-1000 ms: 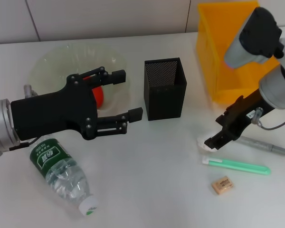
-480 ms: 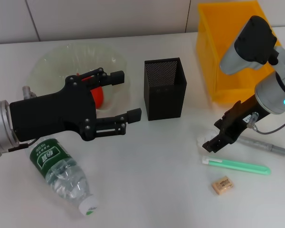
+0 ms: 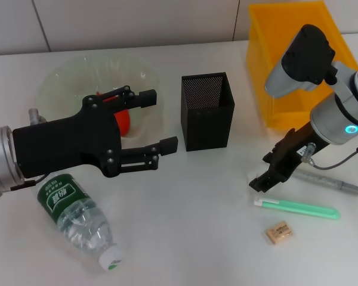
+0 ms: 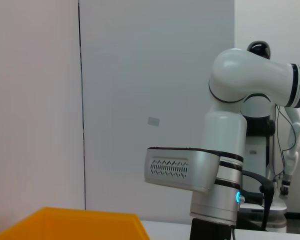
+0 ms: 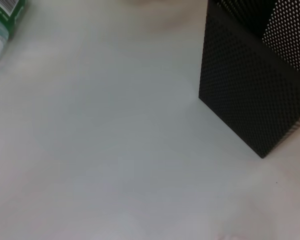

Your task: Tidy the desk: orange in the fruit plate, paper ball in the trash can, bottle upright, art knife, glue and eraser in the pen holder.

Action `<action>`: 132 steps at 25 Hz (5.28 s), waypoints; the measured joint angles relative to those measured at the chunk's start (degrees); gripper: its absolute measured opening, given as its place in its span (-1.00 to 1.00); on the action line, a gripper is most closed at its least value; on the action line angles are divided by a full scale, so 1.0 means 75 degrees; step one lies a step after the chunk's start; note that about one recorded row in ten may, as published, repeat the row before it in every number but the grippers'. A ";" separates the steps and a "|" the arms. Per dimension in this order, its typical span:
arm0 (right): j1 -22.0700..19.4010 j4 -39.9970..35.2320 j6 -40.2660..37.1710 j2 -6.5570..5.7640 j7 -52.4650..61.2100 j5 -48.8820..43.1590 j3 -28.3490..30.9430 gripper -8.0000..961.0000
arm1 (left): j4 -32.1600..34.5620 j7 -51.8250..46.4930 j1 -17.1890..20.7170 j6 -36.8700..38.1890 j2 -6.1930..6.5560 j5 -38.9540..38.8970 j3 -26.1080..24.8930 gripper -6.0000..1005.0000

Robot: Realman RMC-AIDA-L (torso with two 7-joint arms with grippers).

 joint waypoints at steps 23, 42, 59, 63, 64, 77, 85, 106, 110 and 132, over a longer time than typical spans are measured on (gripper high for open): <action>0.0040 0.0298 0.0206 0.0004 0.0234 -0.0085 -0.0086 -0.32 | -0.0035 0.0000 0.0003 0.0000 0.0000 0.0000 0.0000 0.69; -0.0726 -0.1763 -0.0382 0.0016 0.0587 -0.0047 -0.0080 -0.42 | -0.0002 0.0000 0.0045 0.0013 -0.0001 -0.0001 0.0071 0.69; -0.1416 -0.5226 -0.1233 -0.0031 0.1102 -0.0138 0.0706 -0.43 | 0.0009 0.0080 0.0021 0.0012 0.0000 -0.0044 0.0153 0.68; -0.1416 -0.5183 -0.1054 -0.0041 0.1013 -0.0218 0.1087 -0.44 | 0.0007 0.0089 0.0005 0.0012 -0.0007 -0.0054 0.0176 0.68; -0.1420 -0.5146 -0.0988 -0.0043 0.0985 -0.0241 0.1142 -0.44 | 0.0007 0.0092 0.0001 0.0012 -0.0007 -0.0053 0.0182 0.68; -0.1272 -0.3805 0.0538 -0.0055 0.0474 -0.0879 0.1375 -0.44 | 0.0007 0.0106 -0.0042 0.0025 -0.0015 -0.0018 0.0191 0.68; -0.0923 -0.2627 0.1474 -0.0059 -0.0017 -0.0890 0.1681 -0.44 | -0.0004 0.0106 -0.0040 0.0025 -0.0011 -0.0015 0.0191 0.68; -0.0934 -0.1810 0.3092 -0.0014 -0.0068 -0.0724 0.1583 0.00 | 0.0008 0.0076 -0.0015 0.0024 -0.0012 -0.0011 0.0188 0.68; -0.0984 -0.1786 0.3253 -0.0023 -0.0135 -0.0511 0.1577 0.10 | -0.0007 0.0080 -0.0007 0.0024 -0.0011 -0.0006 0.0188 0.68; -0.3004 -0.2260 0.1054 -0.0035 -0.3535 0.6424 0.2882 0.31 | -0.0139 0.0212 0.0120 0.0013 -0.0006 -0.0056 0.0143 0.68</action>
